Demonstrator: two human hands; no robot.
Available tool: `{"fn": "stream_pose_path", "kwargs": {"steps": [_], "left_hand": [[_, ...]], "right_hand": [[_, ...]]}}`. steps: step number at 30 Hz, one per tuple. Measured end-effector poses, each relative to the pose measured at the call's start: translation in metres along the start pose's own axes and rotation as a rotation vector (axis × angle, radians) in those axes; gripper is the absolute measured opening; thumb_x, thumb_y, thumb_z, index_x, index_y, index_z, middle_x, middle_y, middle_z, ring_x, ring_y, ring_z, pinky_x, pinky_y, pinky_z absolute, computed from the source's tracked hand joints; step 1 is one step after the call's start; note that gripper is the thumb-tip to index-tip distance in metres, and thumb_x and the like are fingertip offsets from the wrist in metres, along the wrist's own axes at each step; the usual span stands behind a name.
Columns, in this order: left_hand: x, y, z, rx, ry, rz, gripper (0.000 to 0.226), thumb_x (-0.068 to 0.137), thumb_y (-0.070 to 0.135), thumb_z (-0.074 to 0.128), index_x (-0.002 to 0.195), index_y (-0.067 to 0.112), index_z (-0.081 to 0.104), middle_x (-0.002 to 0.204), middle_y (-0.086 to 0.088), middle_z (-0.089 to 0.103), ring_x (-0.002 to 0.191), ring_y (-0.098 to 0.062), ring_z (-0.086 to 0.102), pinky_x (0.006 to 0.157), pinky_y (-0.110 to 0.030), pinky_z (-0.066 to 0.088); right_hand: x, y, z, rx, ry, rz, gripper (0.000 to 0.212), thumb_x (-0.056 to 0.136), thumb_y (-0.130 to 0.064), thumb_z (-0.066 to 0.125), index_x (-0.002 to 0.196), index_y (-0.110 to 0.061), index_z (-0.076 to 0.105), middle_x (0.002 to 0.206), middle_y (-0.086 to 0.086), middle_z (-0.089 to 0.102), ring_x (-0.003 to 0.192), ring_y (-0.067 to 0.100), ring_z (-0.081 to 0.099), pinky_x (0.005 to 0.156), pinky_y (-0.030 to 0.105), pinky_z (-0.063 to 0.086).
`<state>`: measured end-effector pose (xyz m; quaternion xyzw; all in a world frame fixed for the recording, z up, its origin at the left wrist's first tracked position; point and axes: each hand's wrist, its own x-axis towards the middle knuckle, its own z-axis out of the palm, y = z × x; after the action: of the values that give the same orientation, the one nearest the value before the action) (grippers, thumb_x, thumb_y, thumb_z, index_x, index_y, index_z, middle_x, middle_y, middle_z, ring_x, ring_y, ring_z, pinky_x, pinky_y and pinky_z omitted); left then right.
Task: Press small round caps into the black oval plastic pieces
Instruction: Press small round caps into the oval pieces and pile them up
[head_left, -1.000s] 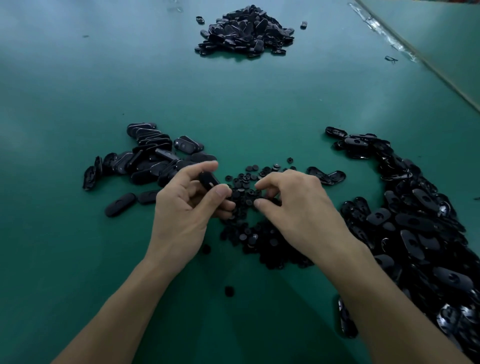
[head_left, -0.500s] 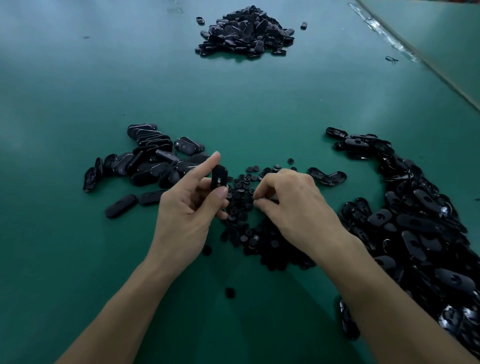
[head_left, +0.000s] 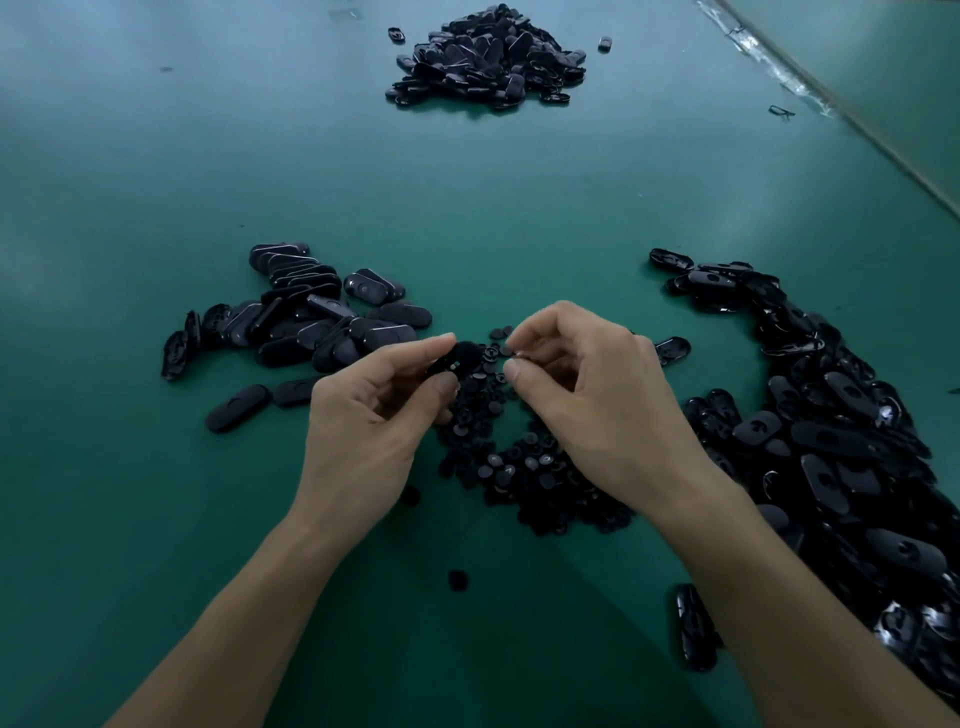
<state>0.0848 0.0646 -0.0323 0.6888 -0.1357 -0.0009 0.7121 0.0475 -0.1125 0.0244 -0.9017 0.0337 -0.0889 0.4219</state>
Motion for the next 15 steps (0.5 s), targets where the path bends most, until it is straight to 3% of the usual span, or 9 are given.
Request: {"fn": "stream_pose_path", "kwargs": {"steps": [3,6,9,12,15], "left_hand": [[0.0004,0.0007,0.0010,0.002,0.003,-0.004,0.031,0.087,0.008,0.072,0.110,0.029,0.074,0.092,0.003,0.076,0.080,-0.012,0.071,0.075,-0.021,0.057],[0.0006,0.0015,0.0021,0.009,0.004,-0.006,0.032,0.088,0.004,0.072,0.109,0.028,0.074,0.091,0.005,0.076,0.079,-0.009,0.070,0.074,-0.018,0.055],[0.0005,0.0021,0.0022,0.007,0.008,-0.005,0.033,0.087,0.004,0.072,0.107,0.029,0.074,0.090,0.004,0.076,0.079,-0.008,0.070,0.074,-0.017,0.055],[0.0003,0.0026,0.0020,0.000,0.018,-0.009,0.034,0.087,0.003,0.072,0.106,0.031,0.074,0.090,0.003,0.076,0.079,-0.010,0.071,0.074,-0.018,0.056],[-0.0005,0.0030,0.0017,0.003,0.019,-0.009,0.034,0.087,0.005,0.072,0.105,0.033,0.075,0.090,0.003,0.076,0.080,-0.013,0.072,0.074,-0.019,0.056]], "right_hand": [[-0.0001,-0.0002,-0.0004,-0.007,-0.008,-0.002,0.025,0.094,-0.020,0.068,0.118,-0.023,0.072,0.088,-0.017,0.072,0.086,0.000,0.066,0.083,0.010,0.049],[-0.0016,0.0005,-0.0013,-0.034,-0.029,-0.014,0.018,0.097,-0.019,0.064,0.109,-0.019,0.077,0.082,-0.020,0.069,0.084,-0.001,0.067,0.082,0.015,0.052],[-0.0034,0.0022,-0.0013,-0.007,-0.043,0.000,0.015,0.099,-0.018,0.061,0.101,-0.019,0.076,0.080,-0.010,0.071,0.076,0.003,0.068,0.075,0.023,0.055],[-0.0043,-0.0002,-0.0016,-0.024,-0.011,-0.030,0.013,0.098,-0.022,0.064,0.101,-0.022,0.077,0.082,-0.016,0.068,0.077,-0.003,0.062,0.070,0.009,0.045],[-0.0040,-0.0010,-0.0027,-0.034,0.006,-0.036,0.013,0.097,-0.022,0.066,0.102,-0.023,0.077,0.081,-0.018,0.065,0.074,-0.007,0.057,0.071,0.005,0.040]]}}
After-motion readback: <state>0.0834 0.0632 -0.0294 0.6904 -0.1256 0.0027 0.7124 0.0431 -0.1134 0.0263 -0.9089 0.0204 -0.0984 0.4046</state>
